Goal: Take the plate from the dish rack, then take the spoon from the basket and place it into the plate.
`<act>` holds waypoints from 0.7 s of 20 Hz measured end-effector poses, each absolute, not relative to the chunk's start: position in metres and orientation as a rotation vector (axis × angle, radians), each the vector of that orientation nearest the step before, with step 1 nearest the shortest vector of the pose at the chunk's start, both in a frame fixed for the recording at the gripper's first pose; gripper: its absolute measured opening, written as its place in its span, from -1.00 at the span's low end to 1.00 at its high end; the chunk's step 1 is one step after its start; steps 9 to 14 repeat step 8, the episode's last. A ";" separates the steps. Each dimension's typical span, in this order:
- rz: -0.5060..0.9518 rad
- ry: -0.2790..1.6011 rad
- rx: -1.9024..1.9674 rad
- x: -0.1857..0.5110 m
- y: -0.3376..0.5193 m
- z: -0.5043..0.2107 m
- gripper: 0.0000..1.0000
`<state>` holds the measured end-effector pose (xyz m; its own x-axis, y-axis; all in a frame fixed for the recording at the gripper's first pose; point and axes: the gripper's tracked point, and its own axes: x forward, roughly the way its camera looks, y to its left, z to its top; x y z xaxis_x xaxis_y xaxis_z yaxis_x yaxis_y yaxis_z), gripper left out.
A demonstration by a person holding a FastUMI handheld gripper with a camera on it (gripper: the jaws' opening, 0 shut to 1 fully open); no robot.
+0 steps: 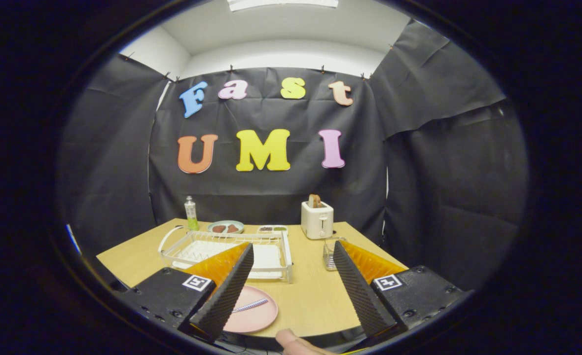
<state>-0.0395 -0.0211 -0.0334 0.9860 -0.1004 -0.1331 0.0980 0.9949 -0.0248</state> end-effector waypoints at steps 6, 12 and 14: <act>-0.107 0.163 0.008 -0.042 -0.039 -0.039 1.00; -0.113 0.170 0.018 -0.043 -0.045 -0.039 1.00; -0.113 0.170 0.018 -0.043 -0.045 -0.039 1.00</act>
